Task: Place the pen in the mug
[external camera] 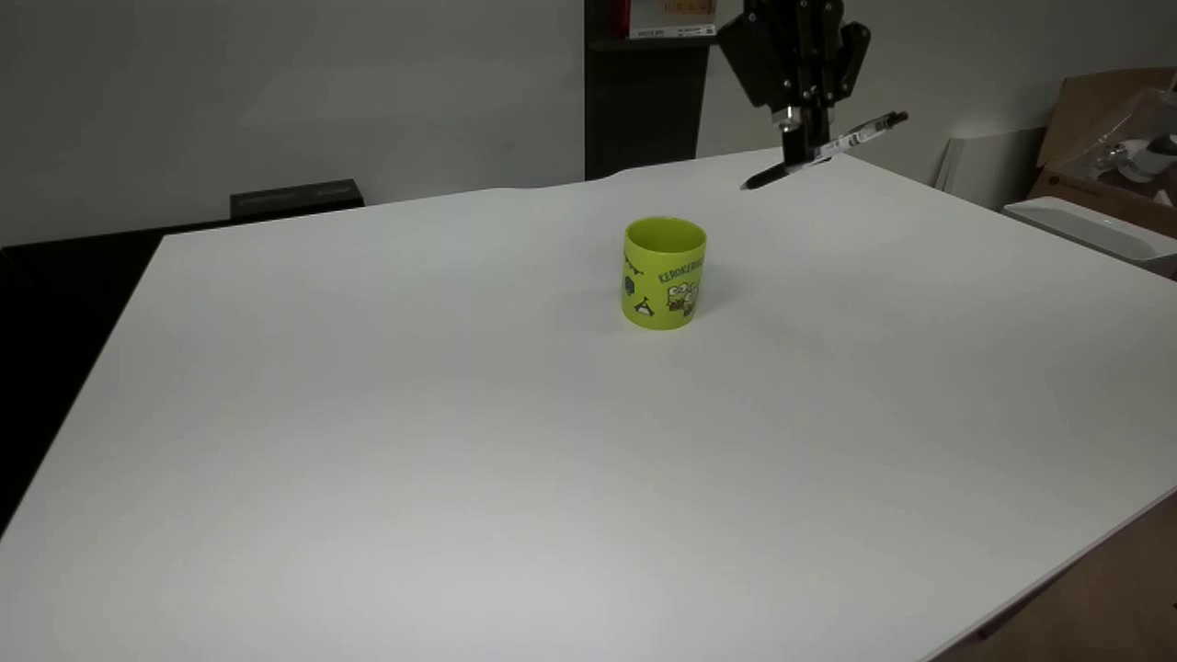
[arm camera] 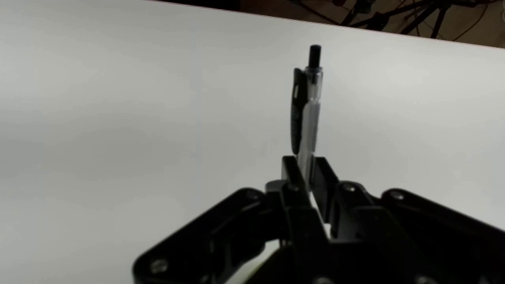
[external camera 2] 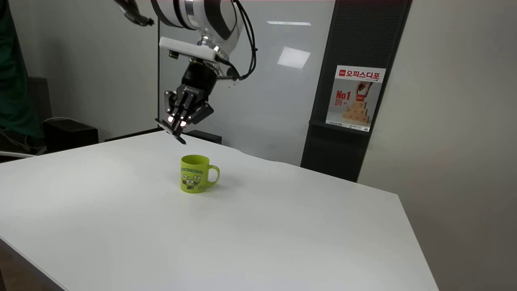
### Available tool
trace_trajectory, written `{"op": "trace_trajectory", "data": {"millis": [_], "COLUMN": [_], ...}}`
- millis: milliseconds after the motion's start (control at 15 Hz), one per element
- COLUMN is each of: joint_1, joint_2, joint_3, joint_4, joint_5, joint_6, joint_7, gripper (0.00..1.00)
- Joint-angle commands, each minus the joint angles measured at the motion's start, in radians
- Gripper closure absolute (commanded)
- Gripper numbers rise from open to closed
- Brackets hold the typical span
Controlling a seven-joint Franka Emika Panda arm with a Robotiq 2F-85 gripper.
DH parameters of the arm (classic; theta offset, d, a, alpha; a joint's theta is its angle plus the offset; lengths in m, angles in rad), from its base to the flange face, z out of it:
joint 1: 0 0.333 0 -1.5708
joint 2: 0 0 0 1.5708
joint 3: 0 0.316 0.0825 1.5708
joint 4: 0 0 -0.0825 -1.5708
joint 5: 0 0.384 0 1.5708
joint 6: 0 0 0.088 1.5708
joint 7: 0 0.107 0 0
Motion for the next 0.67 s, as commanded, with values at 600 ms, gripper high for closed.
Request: {"op": "trace_trajectory", "data": {"millis": [600], "joint_1": [0.000], "joint_2": [0.393], "joint_3": [-0.005], "joint_4": [0.516], "joint_5": [0.037], "joint_6": [-0.271], "joint_7": [0.117], "gripper": [0.97]}}
